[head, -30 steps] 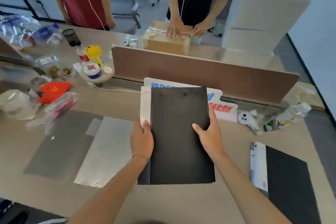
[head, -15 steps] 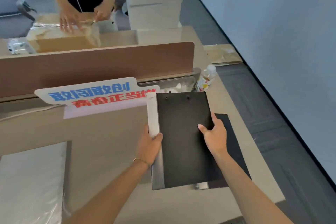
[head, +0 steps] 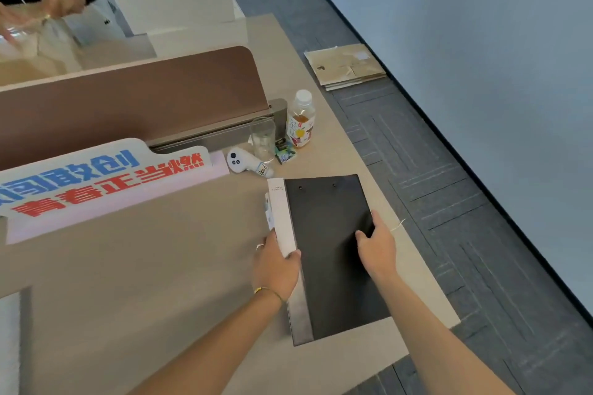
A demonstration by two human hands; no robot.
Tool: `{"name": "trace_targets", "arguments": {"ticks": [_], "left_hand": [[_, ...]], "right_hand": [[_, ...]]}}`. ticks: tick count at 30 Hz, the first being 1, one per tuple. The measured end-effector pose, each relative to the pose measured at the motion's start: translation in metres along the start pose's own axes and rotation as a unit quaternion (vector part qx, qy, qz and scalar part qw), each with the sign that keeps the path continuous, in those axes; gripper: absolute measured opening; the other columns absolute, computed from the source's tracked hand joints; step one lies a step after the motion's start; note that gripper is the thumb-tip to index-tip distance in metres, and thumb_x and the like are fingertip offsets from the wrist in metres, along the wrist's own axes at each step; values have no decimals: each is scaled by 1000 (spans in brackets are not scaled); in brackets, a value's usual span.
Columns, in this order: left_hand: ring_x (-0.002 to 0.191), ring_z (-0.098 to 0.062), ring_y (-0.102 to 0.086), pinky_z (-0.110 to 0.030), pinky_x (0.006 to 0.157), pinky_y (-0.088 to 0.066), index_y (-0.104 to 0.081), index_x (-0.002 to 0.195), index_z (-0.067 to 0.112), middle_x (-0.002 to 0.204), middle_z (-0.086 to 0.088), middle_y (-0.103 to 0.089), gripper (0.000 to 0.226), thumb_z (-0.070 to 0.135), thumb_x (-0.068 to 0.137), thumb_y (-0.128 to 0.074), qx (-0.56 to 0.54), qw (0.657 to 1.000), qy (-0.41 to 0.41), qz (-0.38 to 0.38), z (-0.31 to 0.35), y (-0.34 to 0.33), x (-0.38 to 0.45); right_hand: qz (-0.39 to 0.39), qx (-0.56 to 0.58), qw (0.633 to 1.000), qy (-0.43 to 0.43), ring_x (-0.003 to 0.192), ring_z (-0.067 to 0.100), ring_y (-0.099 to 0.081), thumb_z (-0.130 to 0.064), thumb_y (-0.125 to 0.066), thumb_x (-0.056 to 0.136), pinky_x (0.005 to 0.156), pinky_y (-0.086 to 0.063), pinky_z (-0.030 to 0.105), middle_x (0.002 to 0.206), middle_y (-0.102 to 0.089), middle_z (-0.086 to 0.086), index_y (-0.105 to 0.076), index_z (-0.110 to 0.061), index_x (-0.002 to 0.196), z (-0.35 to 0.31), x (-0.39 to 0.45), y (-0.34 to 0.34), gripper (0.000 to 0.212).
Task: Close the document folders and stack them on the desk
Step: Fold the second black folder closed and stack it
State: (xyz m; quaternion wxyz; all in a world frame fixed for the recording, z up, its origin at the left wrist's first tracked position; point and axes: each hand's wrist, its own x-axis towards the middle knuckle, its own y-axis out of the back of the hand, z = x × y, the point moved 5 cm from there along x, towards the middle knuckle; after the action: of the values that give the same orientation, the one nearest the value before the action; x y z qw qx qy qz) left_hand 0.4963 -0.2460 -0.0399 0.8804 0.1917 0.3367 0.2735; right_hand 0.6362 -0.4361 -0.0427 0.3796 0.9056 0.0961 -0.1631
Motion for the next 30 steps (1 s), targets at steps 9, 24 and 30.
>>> {"name": "trace_targets", "arguments": {"ticks": [9, 24, 30], "left_hand": [[110, -33, -63, -41, 96, -51, -31, 151, 26, 120, -8, -68, 66, 24, 91, -57, 18, 1000, 15, 15, -10, -26, 10], [139, -26, -46, -33, 110, -38, -16, 160, 26, 159, 0, -40, 65, 26, 101, -45, 57, 994, -81, 34, -17, 34, -3], [145, -25, -40, -34, 119, -32, -26, 157, 19, 161, -4, -38, 61, 24, 100, -47, 76, 979, -151, 116, -33, 102, -14]], "right_hand": [[-26, -25, 999, -24, 122, 34, -57, -22, -60, 91, 106, -48, 52, 136, -61, 7, -23, -29, 156, 26, 31, -27, 75], [-59, -97, 981, 158, 152, 23, -26, -19, -57, 100, 124, -26, 44, 164, -33, -1, -33, -30, 155, -56, -19, -54, 61], [-96, -49, 951, 289, 146, 17, -36, -13, -54, 99, 119, -31, 33, 156, -43, -2, -39, -23, 153, -132, -79, -93, 57]]}}
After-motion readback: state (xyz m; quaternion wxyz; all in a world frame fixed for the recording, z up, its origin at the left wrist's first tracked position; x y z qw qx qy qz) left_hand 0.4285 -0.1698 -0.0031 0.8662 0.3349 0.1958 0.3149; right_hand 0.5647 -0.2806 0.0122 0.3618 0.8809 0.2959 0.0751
